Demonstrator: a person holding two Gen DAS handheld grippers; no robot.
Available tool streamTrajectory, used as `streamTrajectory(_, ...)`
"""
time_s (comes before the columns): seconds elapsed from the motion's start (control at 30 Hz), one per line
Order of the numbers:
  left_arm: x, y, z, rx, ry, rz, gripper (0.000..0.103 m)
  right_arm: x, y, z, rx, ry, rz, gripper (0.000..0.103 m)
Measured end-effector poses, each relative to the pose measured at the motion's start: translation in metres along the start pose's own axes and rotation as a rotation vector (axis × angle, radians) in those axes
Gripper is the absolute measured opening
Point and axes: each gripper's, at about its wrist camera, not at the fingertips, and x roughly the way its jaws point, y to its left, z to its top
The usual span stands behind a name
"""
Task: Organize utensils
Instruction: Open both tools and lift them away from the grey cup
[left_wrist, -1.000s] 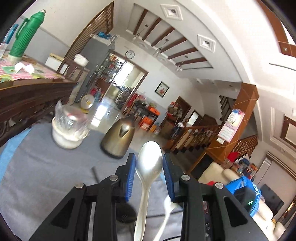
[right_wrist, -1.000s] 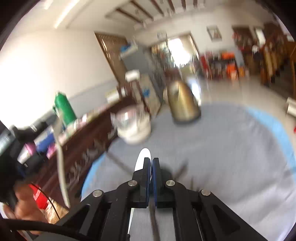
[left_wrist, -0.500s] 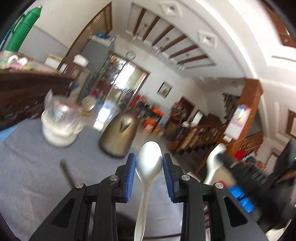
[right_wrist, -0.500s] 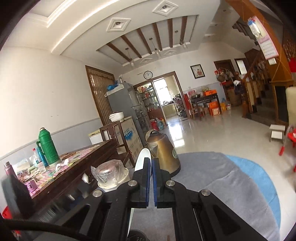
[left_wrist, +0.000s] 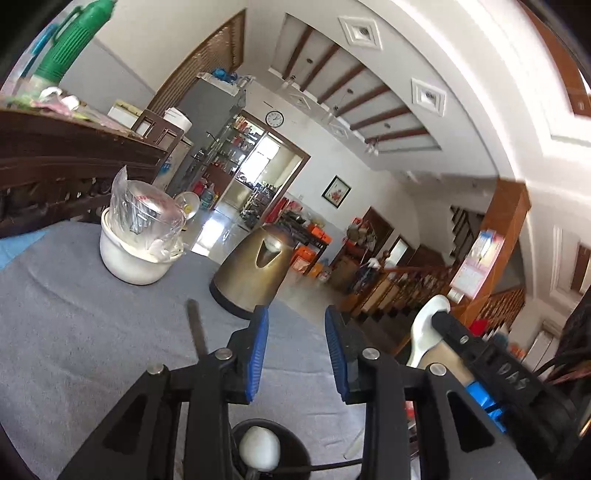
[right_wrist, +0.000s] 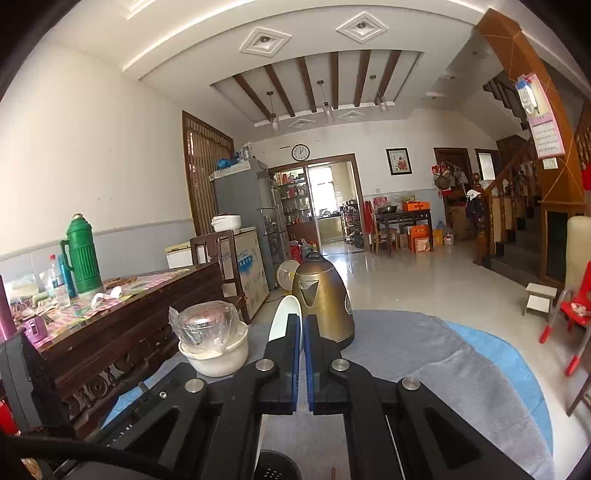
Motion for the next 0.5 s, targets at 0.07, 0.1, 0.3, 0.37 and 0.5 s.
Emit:
streamTrajectory(0.07, -0.014, 0.000, 0.006, 0.007, -0.034, 0.012, 0.032, 0.001, 0.003, 0.001, -0.021, -0.011, -0.011, 0.003)
streamTrajectory(0.1, -0.023, -0.001, 0.010, 0.028, -0.053, 0.031, 0.032, 0.003, 0.008, 0.000, -0.042, -0.015, -0.018, 0.003)
streamTrajectory(0.3, -0.063, -0.004, 0.013, 0.193, 0.014, 0.243, 0.075, 0.012, 0.031, -0.014, -0.130, 0.000, -0.043, 0.003)
streamTrajectory(0.37, -0.073, 0.002, 0.006, 0.218, 0.067, 0.298, 0.075, 0.016, 0.039, -0.021, -0.174, -0.001, -0.072, 0.003)
streamTrajectory(0.5, -0.085, 0.026, -0.011, 0.178, 0.227, 0.383, 0.076, 0.032, 0.049, -0.042, -0.249, 0.039, -0.108, 0.003)
